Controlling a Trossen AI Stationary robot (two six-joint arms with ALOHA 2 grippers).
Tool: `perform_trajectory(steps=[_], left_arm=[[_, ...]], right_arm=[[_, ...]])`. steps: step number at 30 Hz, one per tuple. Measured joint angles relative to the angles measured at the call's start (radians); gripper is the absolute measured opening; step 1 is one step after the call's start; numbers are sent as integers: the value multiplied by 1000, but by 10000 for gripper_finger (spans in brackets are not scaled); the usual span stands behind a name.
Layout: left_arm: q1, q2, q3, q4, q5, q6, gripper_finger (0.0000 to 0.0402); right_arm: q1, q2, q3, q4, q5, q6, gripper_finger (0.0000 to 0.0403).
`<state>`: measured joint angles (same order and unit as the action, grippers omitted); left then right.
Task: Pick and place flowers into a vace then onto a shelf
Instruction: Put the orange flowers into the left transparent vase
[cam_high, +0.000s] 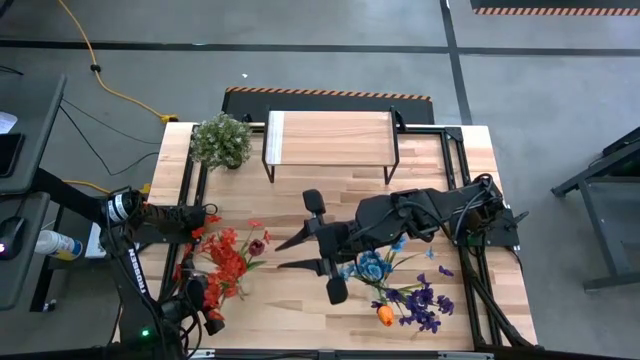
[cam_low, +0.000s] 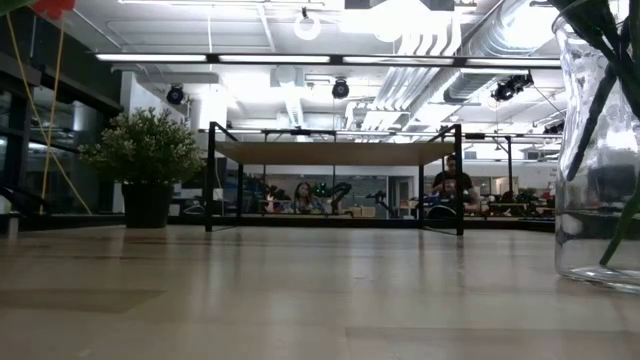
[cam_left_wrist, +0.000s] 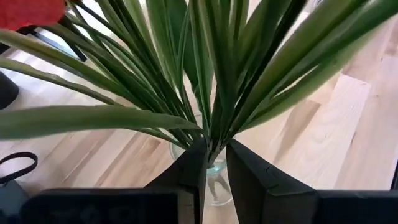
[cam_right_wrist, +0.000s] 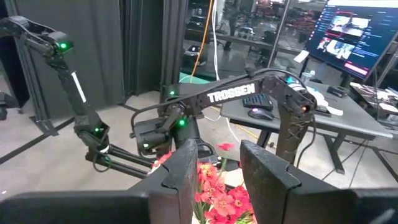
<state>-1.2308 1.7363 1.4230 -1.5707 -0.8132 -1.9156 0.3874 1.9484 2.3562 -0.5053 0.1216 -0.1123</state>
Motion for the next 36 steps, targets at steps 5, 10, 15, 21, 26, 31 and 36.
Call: perform_trajectory(steps=[5,10,15,21,26,31,36], left_arm=[[0,0,0,1,1,0,95],[0,0,0,3,46,-2,95],[0,0,-1,10,71,-7,95],[0,0,-1,18,65,-28,95],[0,0,7,29,21,-30,95],[0,0,59,33,20,-29,95],[0,0,87,60,47,-27,95]], right_arm=[[1,0,0,0,-15,0,114],[5,0,0,0,-22,3,114],[13,0,0,0,-22,0,114],[13,0,0,-9,-21,0,114],[13,0,0,-18,-20,0,114],[13,0,0,-24,-20,0,114],[13,0,0,-34,-20,0,114]])
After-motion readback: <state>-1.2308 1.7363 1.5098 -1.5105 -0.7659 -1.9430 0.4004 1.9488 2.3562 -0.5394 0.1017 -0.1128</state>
